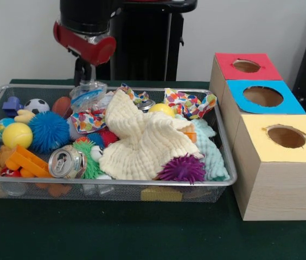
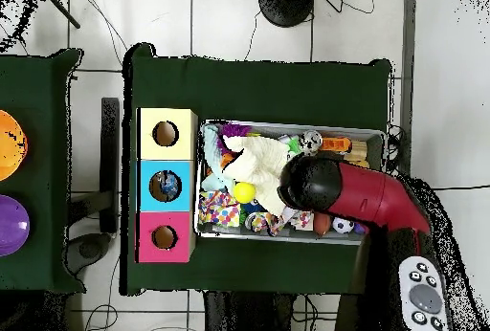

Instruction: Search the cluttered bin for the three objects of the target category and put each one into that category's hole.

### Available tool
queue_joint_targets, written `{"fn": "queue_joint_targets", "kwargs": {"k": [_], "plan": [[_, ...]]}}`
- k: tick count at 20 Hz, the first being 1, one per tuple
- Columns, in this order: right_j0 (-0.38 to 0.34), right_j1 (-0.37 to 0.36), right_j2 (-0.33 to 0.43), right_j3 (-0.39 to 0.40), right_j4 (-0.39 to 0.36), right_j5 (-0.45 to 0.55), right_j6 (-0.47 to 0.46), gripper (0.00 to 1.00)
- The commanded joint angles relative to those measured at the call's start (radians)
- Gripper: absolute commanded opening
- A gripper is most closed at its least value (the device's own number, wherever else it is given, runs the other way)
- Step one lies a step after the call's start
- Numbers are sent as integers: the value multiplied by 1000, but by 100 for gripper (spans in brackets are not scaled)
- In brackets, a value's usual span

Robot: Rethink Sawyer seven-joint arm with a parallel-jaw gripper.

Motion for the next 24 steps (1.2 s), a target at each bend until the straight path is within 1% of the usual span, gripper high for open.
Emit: {"fn": "queue_joint_targets", "kwargs": {"k": [1,7,10,12,16,17,19,21,24], "plan": [[62,-108,19,124,78,101,150,0],[113,-177,-19,167,145,109,205,0],[133,-202,-34,203,184,92,226,0],[150,-209,-52,221,194,75,232,0],[175,-208,-72,251,211,50,220,0],[178,-209,-72,245,192,73,176,0],[176,-204,-62,238,154,26,107,0],[181,-199,-54,259,143,-46,100,0],[181,-167,-37,302,143,-196,133,0]]}}
